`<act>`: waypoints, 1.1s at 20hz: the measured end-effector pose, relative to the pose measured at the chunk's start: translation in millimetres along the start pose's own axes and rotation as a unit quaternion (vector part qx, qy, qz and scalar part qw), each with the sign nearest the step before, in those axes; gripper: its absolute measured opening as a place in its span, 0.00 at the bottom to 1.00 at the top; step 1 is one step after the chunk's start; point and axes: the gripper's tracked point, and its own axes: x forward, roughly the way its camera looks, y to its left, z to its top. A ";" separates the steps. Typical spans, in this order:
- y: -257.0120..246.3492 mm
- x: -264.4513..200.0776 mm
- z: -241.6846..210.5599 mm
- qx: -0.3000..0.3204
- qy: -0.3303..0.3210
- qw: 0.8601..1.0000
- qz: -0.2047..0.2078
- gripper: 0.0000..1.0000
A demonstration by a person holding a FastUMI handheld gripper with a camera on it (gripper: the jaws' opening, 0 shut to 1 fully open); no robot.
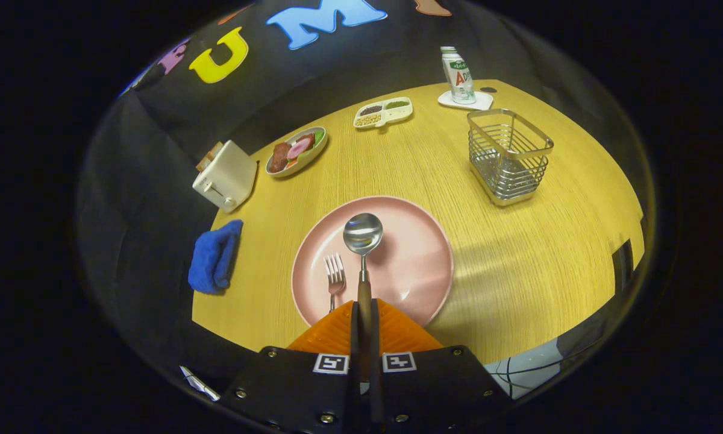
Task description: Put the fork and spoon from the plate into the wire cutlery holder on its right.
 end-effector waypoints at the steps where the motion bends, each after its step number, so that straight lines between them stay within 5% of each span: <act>1: -1.0 -4.4 7.6 0.007 -0.011 1.000 0.000 0.06; 12: -55.7 -46.1 105.4 0.054 -0.107 0.992 -0.038 0.06; 22: -120.8 -49.9 122.8 0.081 -0.082 0.989 -0.088 0.06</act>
